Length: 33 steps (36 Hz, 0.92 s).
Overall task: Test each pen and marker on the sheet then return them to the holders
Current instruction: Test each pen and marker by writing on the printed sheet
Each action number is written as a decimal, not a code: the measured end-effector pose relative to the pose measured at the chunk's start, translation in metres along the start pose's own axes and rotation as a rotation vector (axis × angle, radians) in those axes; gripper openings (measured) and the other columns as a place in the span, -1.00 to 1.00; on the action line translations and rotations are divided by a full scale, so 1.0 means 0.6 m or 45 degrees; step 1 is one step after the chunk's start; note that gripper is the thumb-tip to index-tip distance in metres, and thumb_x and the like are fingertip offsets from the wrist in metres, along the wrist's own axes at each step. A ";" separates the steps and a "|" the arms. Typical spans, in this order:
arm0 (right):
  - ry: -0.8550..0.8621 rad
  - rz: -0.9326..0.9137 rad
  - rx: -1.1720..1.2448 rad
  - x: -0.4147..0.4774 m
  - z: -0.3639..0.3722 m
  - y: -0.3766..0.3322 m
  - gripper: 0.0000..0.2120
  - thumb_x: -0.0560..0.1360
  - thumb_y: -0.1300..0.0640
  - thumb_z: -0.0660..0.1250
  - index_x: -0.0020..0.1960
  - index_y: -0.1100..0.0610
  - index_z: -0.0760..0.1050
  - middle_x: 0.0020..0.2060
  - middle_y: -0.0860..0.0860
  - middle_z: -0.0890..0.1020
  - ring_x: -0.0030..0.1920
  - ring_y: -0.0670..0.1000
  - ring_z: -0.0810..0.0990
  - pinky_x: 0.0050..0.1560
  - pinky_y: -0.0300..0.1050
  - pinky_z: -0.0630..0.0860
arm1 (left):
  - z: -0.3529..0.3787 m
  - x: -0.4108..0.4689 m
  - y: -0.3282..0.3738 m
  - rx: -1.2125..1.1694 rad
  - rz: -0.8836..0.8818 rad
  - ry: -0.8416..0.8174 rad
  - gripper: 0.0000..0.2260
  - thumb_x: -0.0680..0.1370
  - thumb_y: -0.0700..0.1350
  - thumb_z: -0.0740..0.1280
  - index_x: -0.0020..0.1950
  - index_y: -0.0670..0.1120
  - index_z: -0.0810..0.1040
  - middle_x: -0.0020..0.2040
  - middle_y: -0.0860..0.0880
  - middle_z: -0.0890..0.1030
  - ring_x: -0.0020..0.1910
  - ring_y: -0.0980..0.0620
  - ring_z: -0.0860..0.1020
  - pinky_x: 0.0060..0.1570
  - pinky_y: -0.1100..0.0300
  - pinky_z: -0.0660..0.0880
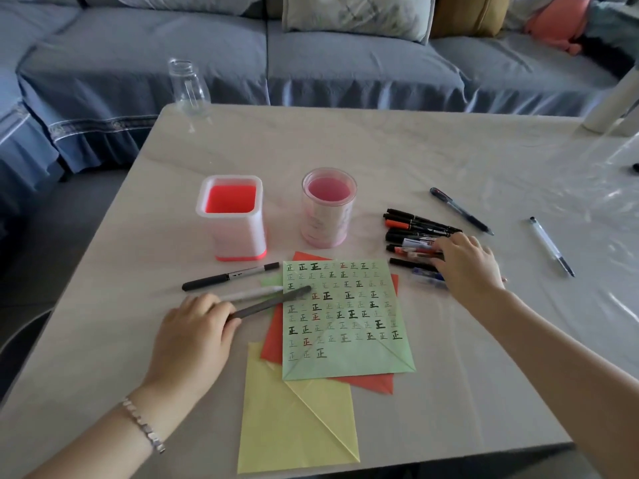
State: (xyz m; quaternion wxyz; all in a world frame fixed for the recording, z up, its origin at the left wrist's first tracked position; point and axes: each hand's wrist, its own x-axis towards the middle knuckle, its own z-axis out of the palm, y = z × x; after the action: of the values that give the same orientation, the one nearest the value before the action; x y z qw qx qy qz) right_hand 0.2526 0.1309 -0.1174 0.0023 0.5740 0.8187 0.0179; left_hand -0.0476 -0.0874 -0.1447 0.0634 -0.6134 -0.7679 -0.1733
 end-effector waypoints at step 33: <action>0.283 -1.090 0.526 -0.137 -0.092 -0.173 -0.80 0.49 0.08 0.24 -0.17 0.11 0.60 -0.30 -0.03 0.59 -0.26 0.00 0.49 -0.08 -0.22 0.40 | -0.065 0.034 0.154 -0.958 0.175 -0.477 -0.93 0.60 0.06 0.12 0.00 0.22 0.37 -0.17 0.12 0.57 -0.21 0.18 0.52 -0.12 0.21 0.45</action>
State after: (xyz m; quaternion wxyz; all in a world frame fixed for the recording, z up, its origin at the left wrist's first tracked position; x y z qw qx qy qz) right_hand 0.1817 0.0168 -0.0672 -0.1919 0.1687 0.9630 -0.0861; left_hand 0.0324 -0.0645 -0.0848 -0.2939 -0.6644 -0.6068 -0.3223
